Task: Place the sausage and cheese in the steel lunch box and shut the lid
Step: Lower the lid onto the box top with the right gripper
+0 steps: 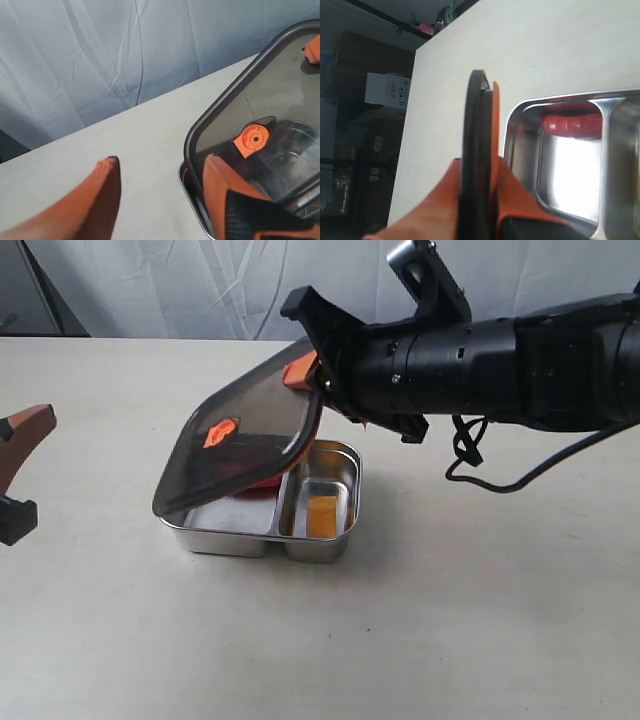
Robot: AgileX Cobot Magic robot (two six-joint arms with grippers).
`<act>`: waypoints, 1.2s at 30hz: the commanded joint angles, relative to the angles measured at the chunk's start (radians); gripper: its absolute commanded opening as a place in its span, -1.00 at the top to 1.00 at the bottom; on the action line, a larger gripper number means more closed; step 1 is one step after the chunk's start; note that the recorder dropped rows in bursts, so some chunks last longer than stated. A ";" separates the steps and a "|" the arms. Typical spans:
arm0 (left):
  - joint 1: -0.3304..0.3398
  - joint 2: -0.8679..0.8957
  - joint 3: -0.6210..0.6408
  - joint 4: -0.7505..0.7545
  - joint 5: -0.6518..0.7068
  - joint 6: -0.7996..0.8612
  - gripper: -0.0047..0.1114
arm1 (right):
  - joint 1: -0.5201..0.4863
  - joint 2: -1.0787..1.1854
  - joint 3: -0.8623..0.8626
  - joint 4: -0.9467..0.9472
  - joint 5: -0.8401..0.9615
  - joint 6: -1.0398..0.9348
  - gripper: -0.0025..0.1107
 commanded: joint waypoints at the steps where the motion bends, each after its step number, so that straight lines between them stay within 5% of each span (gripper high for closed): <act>1: -0.006 0.009 0.004 -0.023 -0.055 -0.006 0.07 | -0.004 0.001 -0.042 0.007 -0.042 -0.010 0.97; 36: -0.006 0.009 0.004 -0.023 -0.074 -0.006 0.07 | -0.002 0.088 -0.106 0.007 0.007 0.016 0.97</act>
